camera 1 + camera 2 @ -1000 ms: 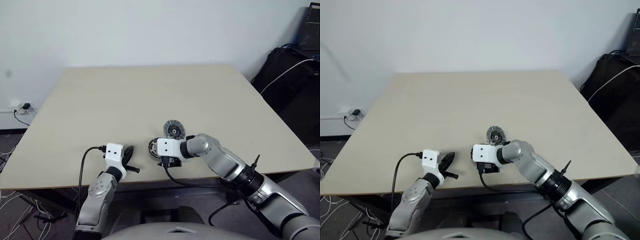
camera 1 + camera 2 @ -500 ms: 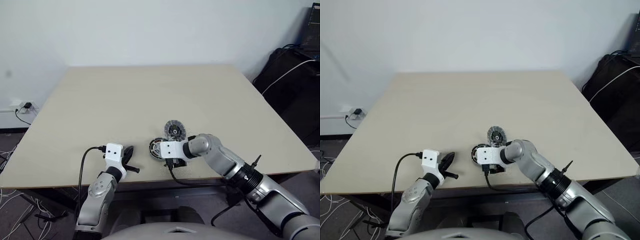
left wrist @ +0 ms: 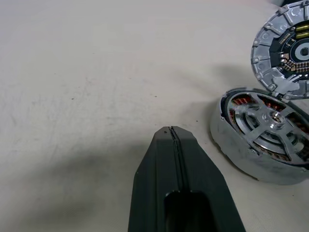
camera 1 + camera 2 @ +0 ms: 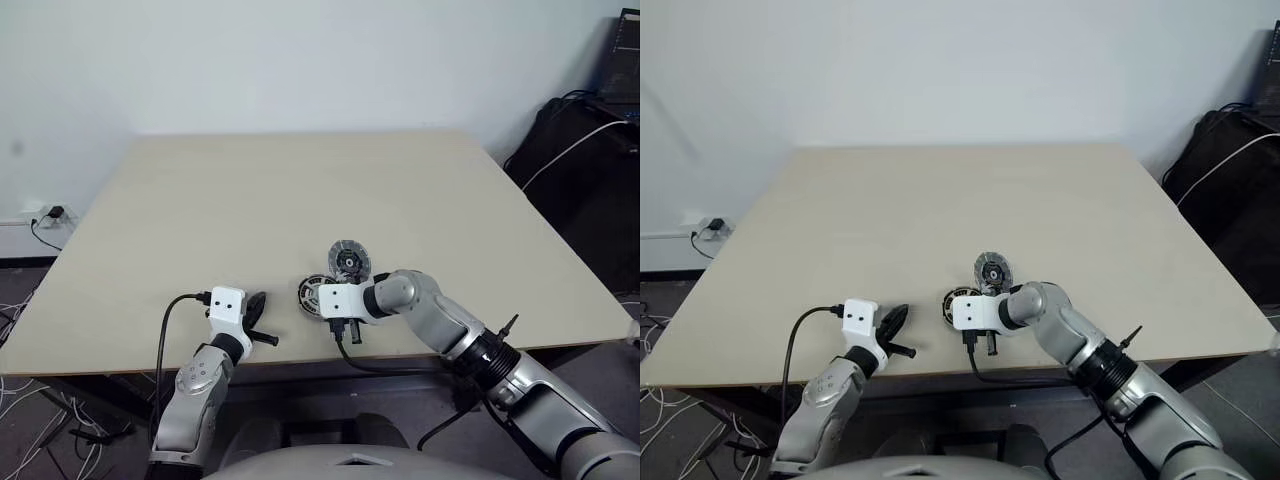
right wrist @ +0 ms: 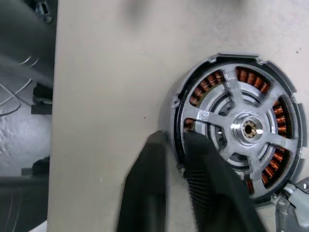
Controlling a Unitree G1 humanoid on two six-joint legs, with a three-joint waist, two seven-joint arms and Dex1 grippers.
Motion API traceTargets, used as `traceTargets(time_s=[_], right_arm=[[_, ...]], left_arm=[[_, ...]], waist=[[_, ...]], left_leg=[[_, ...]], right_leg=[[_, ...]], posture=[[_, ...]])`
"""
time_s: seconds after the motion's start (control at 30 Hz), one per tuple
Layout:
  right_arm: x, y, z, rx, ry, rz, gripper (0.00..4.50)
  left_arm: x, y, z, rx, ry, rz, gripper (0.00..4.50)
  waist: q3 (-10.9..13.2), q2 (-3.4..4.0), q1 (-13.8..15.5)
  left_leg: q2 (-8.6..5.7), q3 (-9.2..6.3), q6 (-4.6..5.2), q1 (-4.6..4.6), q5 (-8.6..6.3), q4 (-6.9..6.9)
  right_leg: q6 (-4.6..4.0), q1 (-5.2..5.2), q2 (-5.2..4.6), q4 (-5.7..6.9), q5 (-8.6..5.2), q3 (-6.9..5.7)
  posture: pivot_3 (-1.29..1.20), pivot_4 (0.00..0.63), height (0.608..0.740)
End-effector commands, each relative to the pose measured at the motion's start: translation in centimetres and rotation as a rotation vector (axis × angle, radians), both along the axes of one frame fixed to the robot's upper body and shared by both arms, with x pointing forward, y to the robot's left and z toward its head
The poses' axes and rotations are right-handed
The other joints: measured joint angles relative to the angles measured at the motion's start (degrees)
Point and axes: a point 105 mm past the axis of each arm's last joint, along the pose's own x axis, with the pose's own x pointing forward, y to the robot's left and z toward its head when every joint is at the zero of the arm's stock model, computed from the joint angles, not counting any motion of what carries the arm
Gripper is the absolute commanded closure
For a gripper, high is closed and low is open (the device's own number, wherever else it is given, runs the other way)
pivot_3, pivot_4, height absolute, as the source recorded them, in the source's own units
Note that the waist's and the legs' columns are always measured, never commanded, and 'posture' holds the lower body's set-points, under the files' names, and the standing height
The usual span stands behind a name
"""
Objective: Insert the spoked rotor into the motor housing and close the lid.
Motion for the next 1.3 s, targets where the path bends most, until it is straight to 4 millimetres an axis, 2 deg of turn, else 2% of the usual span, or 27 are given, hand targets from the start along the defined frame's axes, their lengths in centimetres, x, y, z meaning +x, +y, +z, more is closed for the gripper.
traceTargets(time_s=[0.03, 0.2, 0.33, 0.43, 0.63, 0.93, 1.03, 1.17, 1.3], right_arm=[[0.6, -0.1, 1.7, 0.059, -0.007, -0.059, 4.41], [0.4, 0.0, 2.0, 0.087, 0.024, -0.111, 4.41], [0.4, 0.5, 2.7, 0.151, 0.120, -0.286, 4.41], [-0.3, 0.8, 3.1, 0.172, 0.206, -0.396, 4.41], [-1.5, 1.7, 3.1, 0.184, 0.293, -0.460, 4.41], [1.5, 1.8, 1.7, 0.207, 0.186, -0.620, 4.41], [1.8, 2.4, 1.9, 0.242, 0.180, -0.636, 3.40], [1.4, 4.4, 3.7, 0.353, 0.224, -0.605, 2.12], [1.3, 6.1, 7.0, 0.510, 0.249, -0.601, 2.12]], left_arm=[[0.5, -0.2, 1.1, -0.015, -0.043, 0.000, 4.50], [0.6, -0.5, 1.0, -0.020, -0.041, -0.006, 4.50], [0.5, -0.6, 1.0, -0.021, -0.040, -0.007, 4.50], [0.5, -0.5, 0.9, -0.023, -0.037, -0.006, 4.50], [0.4, -0.6, 0.8, -0.024, -0.032, -0.008, 4.50], [0.4, -0.7, 0.8, -0.024, -0.031, -0.012, 4.50], [0.4, -0.6, 0.8, -0.021, -0.033, -0.012, 4.50], [0.5, -0.4, 0.9, -0.015, -0.035, -0.012, 4.50], [0.6, -0.3, 1.0, -0.012, -0.037, -0.018, 4.50]], waist=[[0.0, 0.02, 0.1], [0.0, 0.01, 0.2], [0.0, 0.01, 0.3], [0.0, 0.02, 0.4], [0.0, 0.04, 0.3], [0.0, 0.05, 0.0], [0.0, 0.06, 0.0], [0.1, 0.08, -0.1], [0.1, 0.09, -0.5]], left_leg=[[0.00, 0.01, 0.00, 0.00, 0.00, 0.00], [-0.02, -0.02, 0.03, -0.09, -0.01, 0.00], [-0.02, -0.02, 0.04, -0.24, -0.04, -0.01], [-0.01, -0.05, 0.03, -0.29, -0.04, -0.02], [-0.02, -0.13, 0.02, -0.29, -0.07, -0.02], [-0.05, -0.16, -0.04, -0.25, -0.05, -0.01], [-0.07, -0.13, -0.10, -0.20, -0.01, 0.00], [-0.07, -0.15, -0.13, -0.19, 0.05, 0.00], [-0.04, -0.18, -0.03, -0.21, 0.10, -0.06]], right_leg=[[0.00, 0.00, -0.01, 0.00, 0.01, 0.01], [-0.17, -0.07, -0.01, -0.01, 0.11, -0.01], [-0.20, -0.06, -0.03, -0.02, 0.11, 0.01], [-0.24, -0.16, -0.06, -0.01, 0.11, 0.01], [-0.24, -0.26, -0.11, -0.04, 0.10, -0.10], [-0.19, -0.21, -0.08, -0.03, 0.11, -0.16], [-0.12, -0.16, -0.08, -0.02, 0.12, -0.15], [0.09, -0.17, -0.07, 0.01, 0.03, -0.15], [-0.16, -0.21, -0.05, 0.02, 0.18, -0.16]], posture=[[0.00, 0.000, 0.740], [0.00, 0.000, 0.740], [0.00, 0.000, 0.740], [0.00, 0.000, 0.740], [0.00, 0.000, 0.740], [0.00, 0.000, 0.740], [0.00, 0.000, 0.740], [0.00, 0.000, 0.740], [0.00, 0.000, 0.740]])
